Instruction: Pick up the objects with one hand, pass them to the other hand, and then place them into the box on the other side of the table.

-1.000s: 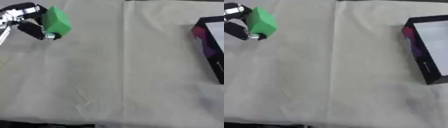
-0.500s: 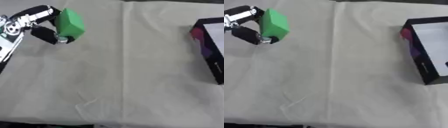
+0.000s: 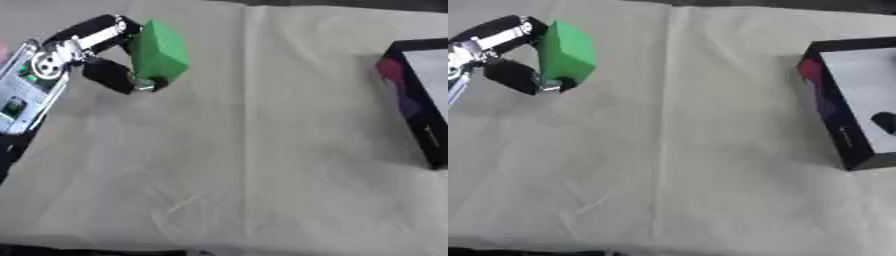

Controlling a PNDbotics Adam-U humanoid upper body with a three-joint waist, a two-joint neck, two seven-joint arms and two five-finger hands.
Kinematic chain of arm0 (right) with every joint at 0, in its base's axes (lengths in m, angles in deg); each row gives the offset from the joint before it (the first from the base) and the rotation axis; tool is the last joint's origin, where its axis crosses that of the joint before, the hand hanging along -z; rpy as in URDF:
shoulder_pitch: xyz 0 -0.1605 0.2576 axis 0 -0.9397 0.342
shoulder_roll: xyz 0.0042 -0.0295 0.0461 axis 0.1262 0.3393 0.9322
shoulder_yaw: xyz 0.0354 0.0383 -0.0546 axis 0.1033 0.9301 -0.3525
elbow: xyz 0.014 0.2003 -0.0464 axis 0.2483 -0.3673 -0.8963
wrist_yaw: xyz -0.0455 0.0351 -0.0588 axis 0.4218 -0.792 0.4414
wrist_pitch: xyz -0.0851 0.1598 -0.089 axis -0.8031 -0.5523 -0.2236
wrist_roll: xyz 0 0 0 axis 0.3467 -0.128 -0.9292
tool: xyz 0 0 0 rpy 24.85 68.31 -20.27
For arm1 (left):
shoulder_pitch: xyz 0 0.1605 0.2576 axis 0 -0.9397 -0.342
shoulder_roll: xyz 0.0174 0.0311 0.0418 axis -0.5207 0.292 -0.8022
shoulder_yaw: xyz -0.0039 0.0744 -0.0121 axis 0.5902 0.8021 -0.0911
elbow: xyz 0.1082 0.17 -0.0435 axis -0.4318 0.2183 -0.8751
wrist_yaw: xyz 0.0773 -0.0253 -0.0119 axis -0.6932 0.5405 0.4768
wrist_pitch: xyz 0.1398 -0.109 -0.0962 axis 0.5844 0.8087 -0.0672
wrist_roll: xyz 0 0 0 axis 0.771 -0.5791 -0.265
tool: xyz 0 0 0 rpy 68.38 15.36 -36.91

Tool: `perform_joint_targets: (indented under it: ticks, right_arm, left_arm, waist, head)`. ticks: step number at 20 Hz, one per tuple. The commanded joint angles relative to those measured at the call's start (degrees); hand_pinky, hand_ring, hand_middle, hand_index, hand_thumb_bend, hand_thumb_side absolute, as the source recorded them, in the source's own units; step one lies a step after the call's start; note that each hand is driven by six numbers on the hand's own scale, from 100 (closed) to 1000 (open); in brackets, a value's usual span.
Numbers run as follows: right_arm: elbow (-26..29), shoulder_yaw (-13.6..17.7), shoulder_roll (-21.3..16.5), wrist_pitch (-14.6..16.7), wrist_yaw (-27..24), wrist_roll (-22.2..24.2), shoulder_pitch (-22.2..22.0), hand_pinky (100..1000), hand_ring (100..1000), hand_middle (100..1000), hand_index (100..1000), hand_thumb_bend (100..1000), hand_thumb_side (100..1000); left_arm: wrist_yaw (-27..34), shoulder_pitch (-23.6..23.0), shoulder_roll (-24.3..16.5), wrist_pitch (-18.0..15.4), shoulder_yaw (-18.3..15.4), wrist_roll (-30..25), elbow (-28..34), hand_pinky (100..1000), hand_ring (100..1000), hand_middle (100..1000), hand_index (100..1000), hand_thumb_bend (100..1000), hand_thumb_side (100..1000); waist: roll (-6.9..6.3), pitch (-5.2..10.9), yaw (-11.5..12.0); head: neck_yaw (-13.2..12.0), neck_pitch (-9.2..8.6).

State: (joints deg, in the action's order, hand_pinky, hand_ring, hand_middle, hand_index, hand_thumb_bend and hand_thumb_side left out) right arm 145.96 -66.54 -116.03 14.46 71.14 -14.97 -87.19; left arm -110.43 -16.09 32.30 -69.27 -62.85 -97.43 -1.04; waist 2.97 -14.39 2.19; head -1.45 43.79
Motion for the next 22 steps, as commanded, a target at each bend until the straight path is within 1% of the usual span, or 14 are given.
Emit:
perform_joint_targets:
  ticks: [1, 6, 9, 10, 11, 15, 22]
  right_arm:
    - [0.56, -0.17, -3.36, -1.33, -1.18, 1.55, 2.14, 710, 787, 787, 803, 814, 215]
    - [0.56, -0.97, -5.05, -2.78, -2.31, 4.04, 6.23, 715, 792, 792, 805, 820, 221]
    - [0.56, -2.06, -5.45, -4.47, -3.27, 5.88, 9.24, 718, 797, 799, 807, 825, 226]
    - [0.56, -2.57, -5.44, -5.00, -3.51, 6.69, 10.32, 718, 797, 799, 808, 843, 213]
    - [0.56, -3.08, -5.40, -5.45, -3.73, 7.49, 11.29, 718, 797, 801, 809, 827, 227]
    - [0.56, -5.34, -5.18, -6.61, -4.15, 10.39, 14.54, 719, 799, 805, 810, 829, 229]
    - [0.56, -8.75, -4.13, -9.06, -3.42, 13.27, 18.34, 722, 802, 812, 811, 834, 232]
  left_arm:
    - [-1.47, 0.63, 0.37, -1.01, 0.04, 1.03, 0.91, 729, 578, 536, 439, 100, 317]
    - [-3.82, 0.63, 2.08, -3.07, 0.61, 2.61, 0.83, 727, 577, 535, 438, 100, 295]
    - [-5.30, 0.62, 3.40, -4.15, 0.96, 3.55, 0.22, 727, 576, 533, 437, 100, 294]
    - [-5.71, 0.65, 3.89, -4.44, 1.11, 3.72, -0.11, 727, 575, 533, 437, 100, 296]
    - [-6.06, 0.68, 4.33, -4.70, 1.23, 3.86, -0.42, 726, 575, 533, 436, 100, 296]
    - [-6.97, 0.98, 5.97, -5.65, 1.70, 4.44, -1.17, 726, 572, 531, 435, 100, 303]
    - [-7.71, 2.11, 8.99, -6.65, 2.47, 5.18, -1.65, 725, 568, 529, 435, 100, 316]
  waist:
    - [0.87, 2.22, -0.11]
    - [1.39, 2.52, -0.26]
    - [1.72, 2.75, -0.33]
    - [1.84, 2.82, -0.32]
    - [1.92, 2.86, -0.29]
    - [2.18, 2.90, 0.09]
    - [2.76, 2.71, 0.93]
  head:
    - [0.26, 0.32]
    - [0.81, 0.33]
    - [1.62, 0.33]
    - [1.98, 0.33]
    - [2.27, 0.33]
    - [3.51, 0.33]
    - [5.44, 0.33]
